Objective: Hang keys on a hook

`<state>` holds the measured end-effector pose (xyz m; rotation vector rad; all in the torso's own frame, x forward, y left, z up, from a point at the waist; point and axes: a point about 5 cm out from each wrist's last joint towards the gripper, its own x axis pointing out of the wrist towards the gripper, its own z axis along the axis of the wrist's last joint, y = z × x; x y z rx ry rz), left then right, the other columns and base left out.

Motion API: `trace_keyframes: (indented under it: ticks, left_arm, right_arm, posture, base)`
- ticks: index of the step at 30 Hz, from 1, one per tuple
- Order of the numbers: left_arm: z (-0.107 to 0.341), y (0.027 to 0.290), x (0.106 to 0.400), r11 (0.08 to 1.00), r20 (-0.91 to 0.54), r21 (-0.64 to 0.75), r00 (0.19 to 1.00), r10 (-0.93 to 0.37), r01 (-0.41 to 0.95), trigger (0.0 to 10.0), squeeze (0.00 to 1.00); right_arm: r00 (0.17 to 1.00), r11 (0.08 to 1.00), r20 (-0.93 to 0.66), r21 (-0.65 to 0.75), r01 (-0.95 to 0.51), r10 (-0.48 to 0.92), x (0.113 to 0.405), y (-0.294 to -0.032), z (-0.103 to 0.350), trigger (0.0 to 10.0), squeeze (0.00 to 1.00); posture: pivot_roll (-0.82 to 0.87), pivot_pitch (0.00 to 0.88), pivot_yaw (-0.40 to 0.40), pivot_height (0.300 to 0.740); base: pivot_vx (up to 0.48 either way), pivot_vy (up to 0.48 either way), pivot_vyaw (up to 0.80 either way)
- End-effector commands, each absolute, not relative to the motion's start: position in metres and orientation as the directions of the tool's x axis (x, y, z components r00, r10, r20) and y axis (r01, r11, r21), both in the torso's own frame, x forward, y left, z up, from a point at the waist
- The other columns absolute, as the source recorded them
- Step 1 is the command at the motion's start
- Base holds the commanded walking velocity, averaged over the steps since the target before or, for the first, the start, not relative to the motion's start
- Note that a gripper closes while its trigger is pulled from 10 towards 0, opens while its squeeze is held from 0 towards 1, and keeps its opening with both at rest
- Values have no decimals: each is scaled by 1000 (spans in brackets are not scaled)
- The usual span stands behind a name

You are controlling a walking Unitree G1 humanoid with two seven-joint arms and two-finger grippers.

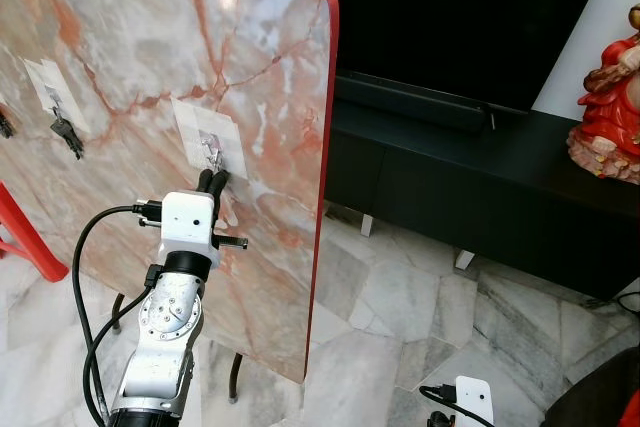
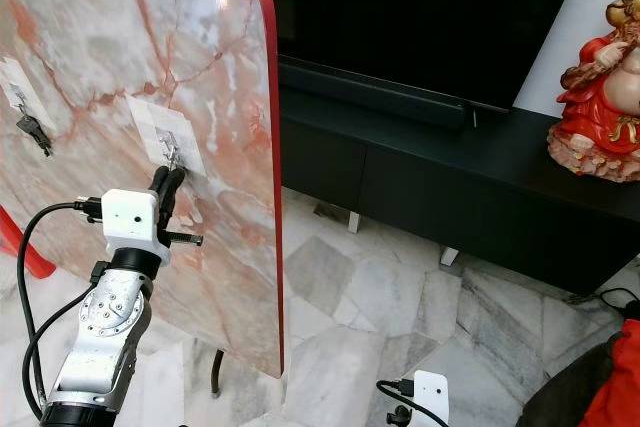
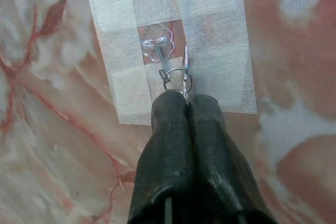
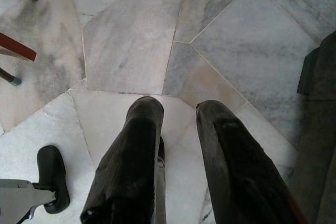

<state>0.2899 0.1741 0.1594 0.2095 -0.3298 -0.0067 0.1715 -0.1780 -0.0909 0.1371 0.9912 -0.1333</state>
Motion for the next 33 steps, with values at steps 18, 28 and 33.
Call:
trace_keyframes:
  ticks: [18, 28, 33]
  left_arm:
    - [155, 172, 290, 973, 304, 232, 951, -49, -24, 10000, 1000]
    - [146, 171, 282, 960, 279, 280, 955, -103, 22, 10000, 1000]
    - [120, 174, 262, 944, 190, 315, 968, -164, 99, 10000, 1000]
  right_arm:
    - [537, 985, -842, 44, 166, -53, 172, -181, -90, 10000, 0]
    - [537, 985, -842, 44, 164, -52, 172, -182, -90, 10000, 0]
    - [537, 985, -842, 44, 166, -53, 172, -182, -90, 10000, 0]
  posture:
    - [84, 0, -78, 733]
    - [83, 0, -78, 733]
    - [81, 0, -77, 733]
  base:
    - [0, 0, 0]
    - [0, 0, 0]
    - [0, 0, 0]
